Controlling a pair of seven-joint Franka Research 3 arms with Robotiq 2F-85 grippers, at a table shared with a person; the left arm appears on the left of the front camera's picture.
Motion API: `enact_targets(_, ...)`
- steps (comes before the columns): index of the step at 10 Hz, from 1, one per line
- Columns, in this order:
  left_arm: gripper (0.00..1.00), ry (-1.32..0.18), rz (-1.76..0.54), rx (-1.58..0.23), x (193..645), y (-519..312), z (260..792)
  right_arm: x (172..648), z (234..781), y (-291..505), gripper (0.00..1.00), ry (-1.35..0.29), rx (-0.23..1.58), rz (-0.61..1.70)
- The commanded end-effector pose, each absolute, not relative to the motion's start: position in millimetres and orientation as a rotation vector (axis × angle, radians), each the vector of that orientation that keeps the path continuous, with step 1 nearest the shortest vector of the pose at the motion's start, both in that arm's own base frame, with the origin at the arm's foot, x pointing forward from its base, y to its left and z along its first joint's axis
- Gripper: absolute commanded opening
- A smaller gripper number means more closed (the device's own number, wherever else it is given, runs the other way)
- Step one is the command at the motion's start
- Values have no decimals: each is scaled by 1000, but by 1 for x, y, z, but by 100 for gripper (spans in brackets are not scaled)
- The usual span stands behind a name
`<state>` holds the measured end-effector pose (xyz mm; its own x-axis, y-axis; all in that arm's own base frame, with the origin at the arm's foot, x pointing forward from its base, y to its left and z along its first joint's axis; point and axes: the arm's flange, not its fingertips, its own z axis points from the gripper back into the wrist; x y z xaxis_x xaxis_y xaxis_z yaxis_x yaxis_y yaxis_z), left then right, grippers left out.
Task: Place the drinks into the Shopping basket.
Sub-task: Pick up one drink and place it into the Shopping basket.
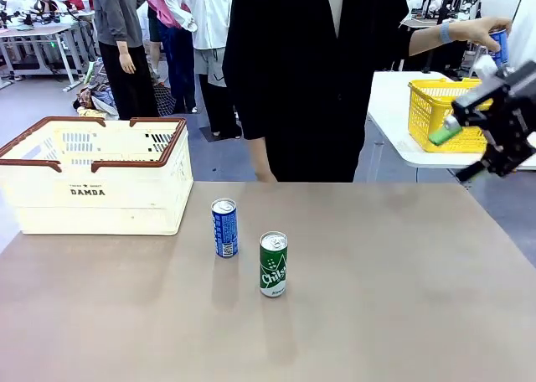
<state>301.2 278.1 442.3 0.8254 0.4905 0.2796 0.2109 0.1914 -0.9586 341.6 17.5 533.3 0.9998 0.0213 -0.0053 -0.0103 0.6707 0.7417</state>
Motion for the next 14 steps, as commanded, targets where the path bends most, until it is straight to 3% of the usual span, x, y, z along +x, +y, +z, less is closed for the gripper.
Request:
enact_targets(1,100,-620,190,-1389,299,277,443,349,552,30,100,11,831,66)
enact_targets(5,100,-620,190,-1389,299,277,443,351,543,18,100,58,885,65)
enact_targets(7,100,-620,190,-1389,299,277,443,331,576,-125,100,65,1061,-99)
enact_targets(9,100,-620,190,-1389,299,277,443,302,573,-230,100,83,1220,-228)
enact_targets(10,100,-620,190,-1389,299,277,443,297,566,-252,100,85,1319,-223)
enact_targets(13,100,-620,190,-1389,299,277,443,300,525,-239,100,52,1272,-219)
enact_targets(14,100,-620,190,-1389,299,277,443,275,543,-273,100,70,1311,-293)
